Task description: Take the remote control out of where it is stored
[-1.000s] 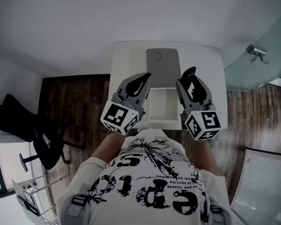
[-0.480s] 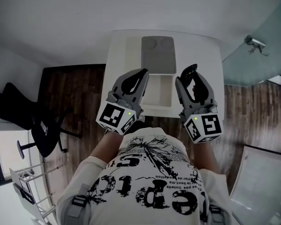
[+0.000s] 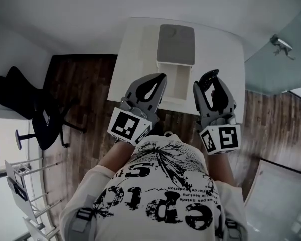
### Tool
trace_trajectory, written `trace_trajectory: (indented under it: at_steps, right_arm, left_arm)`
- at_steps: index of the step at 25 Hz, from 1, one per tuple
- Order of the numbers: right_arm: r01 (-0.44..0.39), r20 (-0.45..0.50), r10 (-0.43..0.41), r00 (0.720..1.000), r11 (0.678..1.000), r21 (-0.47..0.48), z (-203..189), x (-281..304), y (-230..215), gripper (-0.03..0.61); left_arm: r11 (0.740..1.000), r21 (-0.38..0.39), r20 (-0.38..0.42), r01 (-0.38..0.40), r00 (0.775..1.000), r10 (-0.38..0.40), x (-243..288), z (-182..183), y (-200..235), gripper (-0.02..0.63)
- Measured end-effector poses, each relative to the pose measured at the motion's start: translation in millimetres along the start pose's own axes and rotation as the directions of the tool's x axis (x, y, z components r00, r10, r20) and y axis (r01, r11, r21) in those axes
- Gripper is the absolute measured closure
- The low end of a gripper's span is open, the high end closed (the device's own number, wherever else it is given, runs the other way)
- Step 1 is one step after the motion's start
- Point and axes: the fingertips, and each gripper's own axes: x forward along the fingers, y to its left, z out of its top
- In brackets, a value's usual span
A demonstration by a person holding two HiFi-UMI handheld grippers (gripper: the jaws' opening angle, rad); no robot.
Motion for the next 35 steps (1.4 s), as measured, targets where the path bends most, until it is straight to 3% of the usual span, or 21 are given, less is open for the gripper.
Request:
trace_trajectory:
  at_steps: [9,20,35]
  right_arm:
    - [-0.003,0.014,0.003,1.000,1.000,-0.013,0,-11,14,0.341]
    - [0.020,0.018,-0.020,1.000,1.000,-0.015,1,-20,5,0.341]
    - [0.045,0.009,-0.045,0.999,0.999,-0.013,-1,-18,-2,0.341]
  left_arm:
    - [1.000,-0.006,0.008,0.005,1.000,-0.005,-13,0,-4,0.607]
    - [0.999,-0.014,0.009,0.046,0.999,-0.046,-6,-1,-19,0.607]
    - [0.999,-0.011,0.009,0.039,0.999,-0.039,-4,-1,-15,0.607]
